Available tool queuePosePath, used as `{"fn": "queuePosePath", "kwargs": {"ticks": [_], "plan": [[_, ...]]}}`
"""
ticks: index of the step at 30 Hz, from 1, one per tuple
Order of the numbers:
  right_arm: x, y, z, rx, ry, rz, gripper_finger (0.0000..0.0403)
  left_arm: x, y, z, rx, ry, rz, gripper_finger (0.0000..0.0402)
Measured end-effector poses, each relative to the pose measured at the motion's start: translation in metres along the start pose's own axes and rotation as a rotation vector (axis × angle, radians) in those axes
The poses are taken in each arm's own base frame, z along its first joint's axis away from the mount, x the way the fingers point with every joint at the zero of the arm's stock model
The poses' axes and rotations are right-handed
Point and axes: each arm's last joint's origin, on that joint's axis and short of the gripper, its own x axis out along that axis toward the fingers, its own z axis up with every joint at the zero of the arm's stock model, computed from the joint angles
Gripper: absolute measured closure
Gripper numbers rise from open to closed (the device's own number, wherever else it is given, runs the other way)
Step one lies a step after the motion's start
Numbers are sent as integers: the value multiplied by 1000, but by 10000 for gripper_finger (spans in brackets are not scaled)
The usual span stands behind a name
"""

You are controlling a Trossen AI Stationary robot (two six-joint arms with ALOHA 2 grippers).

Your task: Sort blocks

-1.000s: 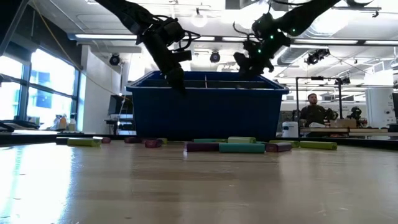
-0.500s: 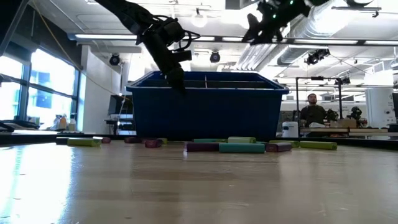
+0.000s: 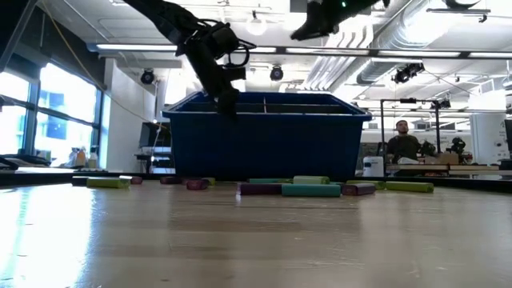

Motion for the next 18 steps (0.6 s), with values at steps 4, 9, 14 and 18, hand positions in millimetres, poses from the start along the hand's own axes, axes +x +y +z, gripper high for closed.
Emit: {"fn": "queuePosePath", "kwargs": {"ticks": [4, 9, 14, 18], "plan": [[-7, 51, 7, -16, 88, 109, 183, 0, 1, -1, -20, 26, 49, 222], [-28, 102, 13, -19, 200, 97, 183, 0, 2, -2, 7, 31, 55, 222], [-38, 136, 10, 18, 278, 152, 183, 0, 1, -5, 4, 67, 44, 222], [-31, 154, 3, 8, 329, 181, 183, 0, 0, -7, 9, 85, 34, 222]]}}
